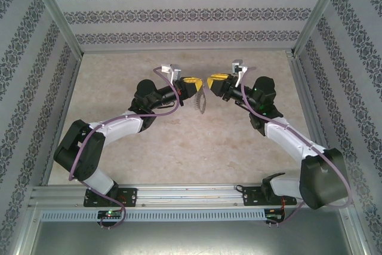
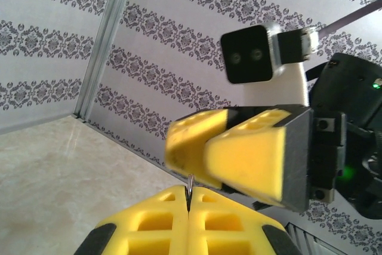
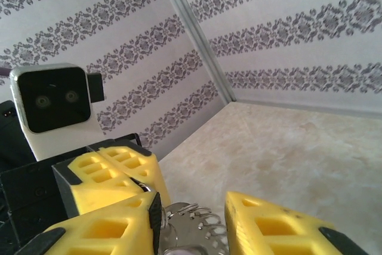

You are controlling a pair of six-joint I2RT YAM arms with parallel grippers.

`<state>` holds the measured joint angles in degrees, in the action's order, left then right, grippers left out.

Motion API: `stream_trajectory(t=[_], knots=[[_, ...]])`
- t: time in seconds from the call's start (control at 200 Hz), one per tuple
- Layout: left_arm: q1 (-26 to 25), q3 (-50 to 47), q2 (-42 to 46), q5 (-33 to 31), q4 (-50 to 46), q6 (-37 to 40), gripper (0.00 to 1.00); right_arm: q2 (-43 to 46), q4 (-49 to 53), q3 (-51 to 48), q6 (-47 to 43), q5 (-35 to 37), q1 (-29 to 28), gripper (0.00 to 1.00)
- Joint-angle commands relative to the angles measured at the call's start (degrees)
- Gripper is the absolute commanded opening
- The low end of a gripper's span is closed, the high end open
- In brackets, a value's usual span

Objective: Put the keys on the keyring

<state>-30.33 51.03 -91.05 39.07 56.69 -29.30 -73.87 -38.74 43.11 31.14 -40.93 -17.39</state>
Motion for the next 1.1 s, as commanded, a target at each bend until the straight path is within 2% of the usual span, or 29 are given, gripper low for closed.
stream_trajectory(t=[0.0,0.47,0.849,1.094], knots=[[-0.5,2.1,-0.2,2.1,5.8,-1.5,0.0,-1.2,-4.4,1.8,2.3,-4.3,-0.2,0.34],[-0.5,3.2,-0.9,3.0,5.9,-2.5,0.0,-4.4,-9.8,2.2,5.6,-8.8,-0.7,0.34],[-0.5,3.1,-1.2,2.8,6.0,-2.3,0.0,-1.2,-10.5,-0.8,6.0,-3.8,1.3,0.39],[-0.5,3.1,-1.5,2.8,6.6,-2.8,0.0,-0.6,-11.9,-1.5,7.1,-4.6,1.5,0.39]])
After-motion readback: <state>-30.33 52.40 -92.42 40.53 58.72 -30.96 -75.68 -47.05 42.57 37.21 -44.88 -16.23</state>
